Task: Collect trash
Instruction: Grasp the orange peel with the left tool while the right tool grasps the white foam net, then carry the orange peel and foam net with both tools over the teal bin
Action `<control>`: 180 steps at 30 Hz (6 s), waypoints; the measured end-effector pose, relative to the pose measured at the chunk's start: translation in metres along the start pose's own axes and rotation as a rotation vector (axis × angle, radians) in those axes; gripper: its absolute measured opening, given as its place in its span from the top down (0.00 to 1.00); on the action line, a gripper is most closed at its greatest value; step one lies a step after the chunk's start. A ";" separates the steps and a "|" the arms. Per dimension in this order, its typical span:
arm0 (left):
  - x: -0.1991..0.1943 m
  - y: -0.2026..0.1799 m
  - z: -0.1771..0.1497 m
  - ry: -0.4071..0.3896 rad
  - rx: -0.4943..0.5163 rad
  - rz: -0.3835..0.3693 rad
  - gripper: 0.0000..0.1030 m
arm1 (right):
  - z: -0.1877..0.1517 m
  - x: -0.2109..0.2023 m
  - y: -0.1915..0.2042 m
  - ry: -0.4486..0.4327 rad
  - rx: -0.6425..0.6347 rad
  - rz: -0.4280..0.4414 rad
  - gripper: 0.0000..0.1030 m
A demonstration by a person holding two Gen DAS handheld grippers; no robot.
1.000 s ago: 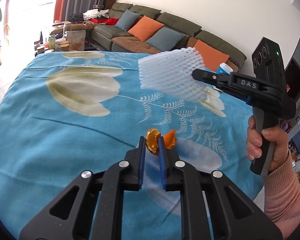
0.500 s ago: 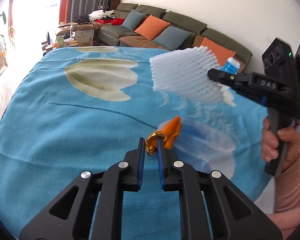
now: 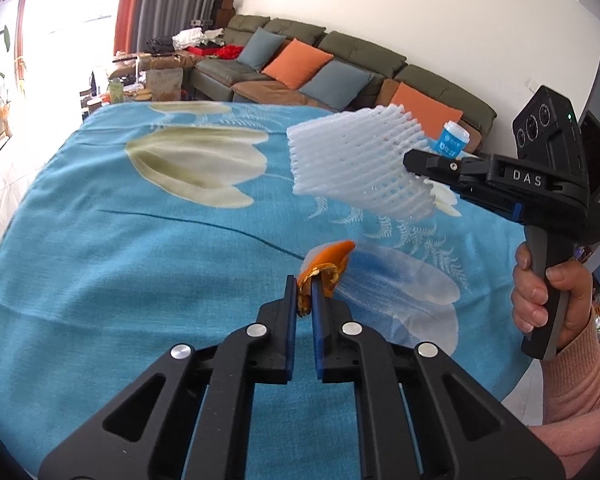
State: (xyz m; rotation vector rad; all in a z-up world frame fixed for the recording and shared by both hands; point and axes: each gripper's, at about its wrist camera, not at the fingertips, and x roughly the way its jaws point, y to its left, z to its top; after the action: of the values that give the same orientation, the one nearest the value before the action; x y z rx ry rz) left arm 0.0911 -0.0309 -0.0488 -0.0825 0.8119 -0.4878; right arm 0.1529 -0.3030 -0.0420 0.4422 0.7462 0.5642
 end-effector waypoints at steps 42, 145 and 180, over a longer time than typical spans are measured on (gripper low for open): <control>-0.109 0.066 -0.013 -0.154 -0.128 0.240 0.93 | -0.004 0.051 0.077 0.088 -0.064 0.199 0.94; -0.189 0.196 -0.060 -0.239 -0.476 0.545 0.93 | -0.029 0.178 0.240 0.357 -0.305 0.344 0.94; -0.158 0.224 -0.065 -0.192 -0.545 0.594 0.93 | -0.048 0.228 0.278 0.436 -0.392 0.329 0.94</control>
State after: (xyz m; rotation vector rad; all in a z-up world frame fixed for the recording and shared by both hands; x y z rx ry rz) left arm 0.0393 0.2457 -0.0435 -0.3738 0.7193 0.3073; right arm 0.1662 0.0591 -0.0331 0.0712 0.9575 1.1156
